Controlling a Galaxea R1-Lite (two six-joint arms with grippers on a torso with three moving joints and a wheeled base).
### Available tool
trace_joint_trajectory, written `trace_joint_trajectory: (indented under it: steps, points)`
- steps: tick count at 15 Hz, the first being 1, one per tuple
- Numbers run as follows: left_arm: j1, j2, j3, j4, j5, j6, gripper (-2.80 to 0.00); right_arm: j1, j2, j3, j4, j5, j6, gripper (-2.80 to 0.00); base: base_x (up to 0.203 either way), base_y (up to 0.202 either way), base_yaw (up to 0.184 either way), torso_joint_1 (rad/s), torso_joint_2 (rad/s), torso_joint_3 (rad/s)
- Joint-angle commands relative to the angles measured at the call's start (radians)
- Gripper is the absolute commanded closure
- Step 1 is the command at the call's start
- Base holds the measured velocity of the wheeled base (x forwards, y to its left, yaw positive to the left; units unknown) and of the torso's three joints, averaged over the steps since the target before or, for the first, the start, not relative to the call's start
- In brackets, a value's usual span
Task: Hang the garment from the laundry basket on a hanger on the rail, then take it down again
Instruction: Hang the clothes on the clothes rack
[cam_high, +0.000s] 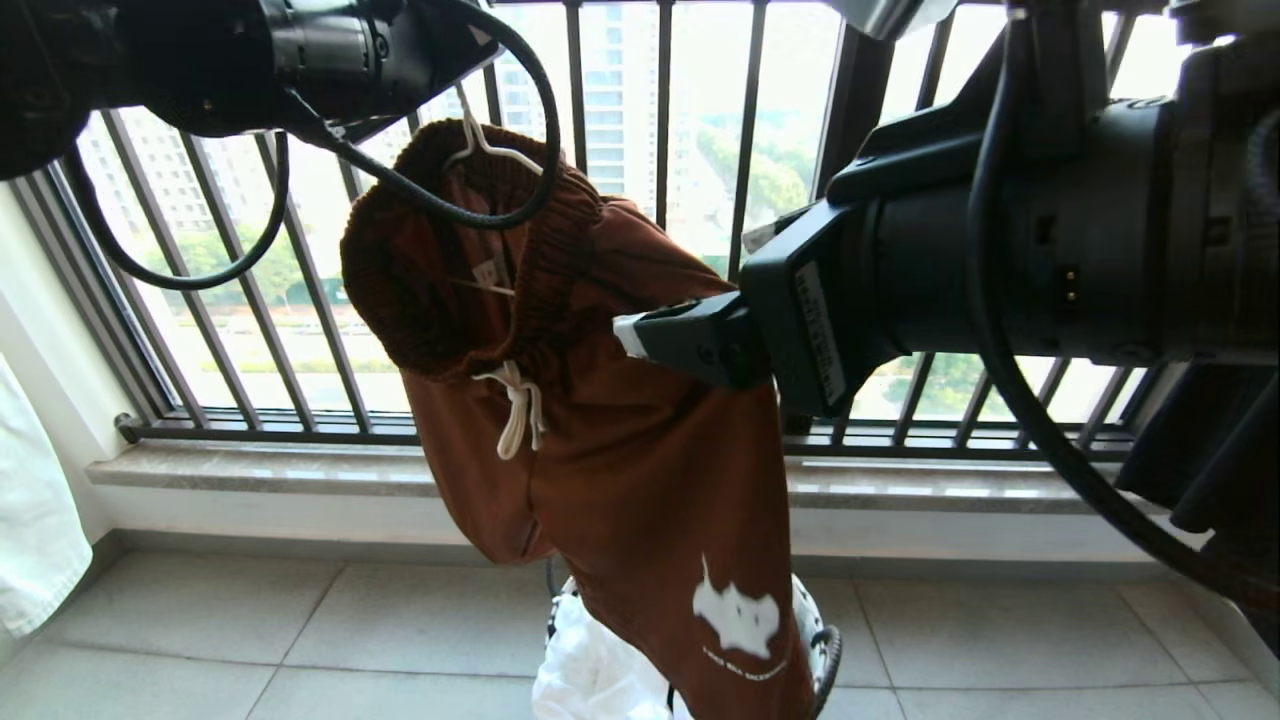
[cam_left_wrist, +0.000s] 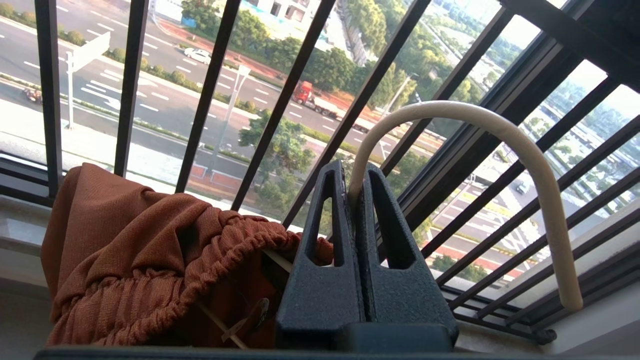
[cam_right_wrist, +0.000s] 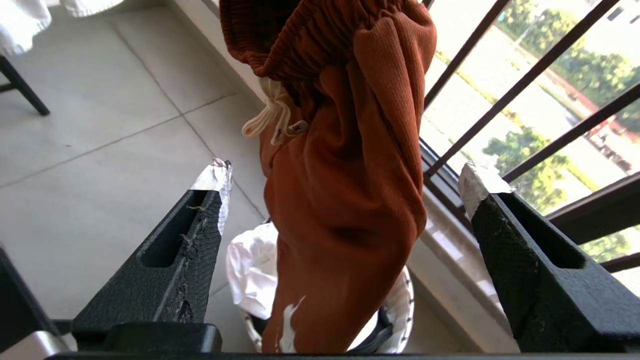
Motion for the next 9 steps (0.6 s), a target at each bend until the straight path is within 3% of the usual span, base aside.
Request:
trace_joint_trajectory:
  steps: [1, 5, 9]
  points:
    - [-0.005, -0.028, 0.027, 0.0, 0.001, -0.003, 0.0, -0.029, 0.049, -0.003, -0.031, 0.021, -0.112, -2.8, 0.0, 0.0, 0.0, 0.0, 0.0, 0.0]
    - [-0.028, -0.073, 0.067, -0.002, -0.021, -0.019, 0.0, -0.064, 0.081, -0.041, -0.044, 0.113, -0.206, -2.8, 0.0, 0.0, 0.0, 0.0, 0.0, 0.0]
    - [-0.057, -0.093, 0.076, -0.002, -0.051, -0.045, 0.0, -0.064, 0.159, -0.113, -0.043, 0.122, -0.232, -2.8, 0.0, 0.0, 0.0, 0.0, 0.0, 0.0]
